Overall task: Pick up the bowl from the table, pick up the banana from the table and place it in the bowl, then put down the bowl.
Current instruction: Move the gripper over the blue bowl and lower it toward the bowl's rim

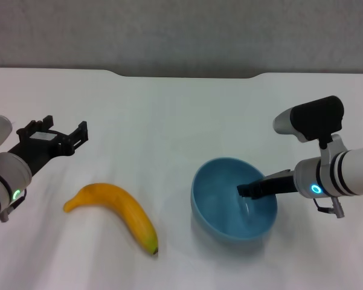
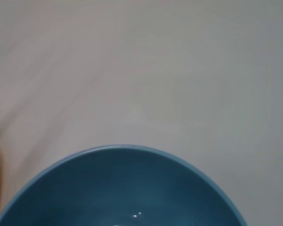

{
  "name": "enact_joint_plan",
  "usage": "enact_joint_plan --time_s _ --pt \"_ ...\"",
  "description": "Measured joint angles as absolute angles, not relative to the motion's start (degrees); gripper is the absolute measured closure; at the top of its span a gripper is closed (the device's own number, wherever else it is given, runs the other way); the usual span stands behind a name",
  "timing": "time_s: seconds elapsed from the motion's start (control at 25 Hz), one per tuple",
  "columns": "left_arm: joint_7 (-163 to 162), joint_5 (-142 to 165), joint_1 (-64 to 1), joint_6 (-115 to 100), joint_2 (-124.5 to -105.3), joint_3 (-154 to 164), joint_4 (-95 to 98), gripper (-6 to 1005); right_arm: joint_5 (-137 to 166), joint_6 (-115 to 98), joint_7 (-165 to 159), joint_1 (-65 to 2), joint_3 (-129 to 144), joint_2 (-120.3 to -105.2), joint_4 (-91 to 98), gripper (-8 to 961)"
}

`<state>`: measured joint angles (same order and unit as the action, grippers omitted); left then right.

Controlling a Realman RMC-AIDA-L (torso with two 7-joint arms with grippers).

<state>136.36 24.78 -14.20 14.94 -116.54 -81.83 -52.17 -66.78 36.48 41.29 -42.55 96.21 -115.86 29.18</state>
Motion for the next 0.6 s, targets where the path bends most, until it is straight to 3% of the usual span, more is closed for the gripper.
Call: enact_joint_plan --time_s 0.6 --pt "136.38 24.78 -13.96 14.94 -116.54 -81.82 -52.12 213 -67.22 34.61 42.04 -41.74 96.73 -116.02 29.36 835"
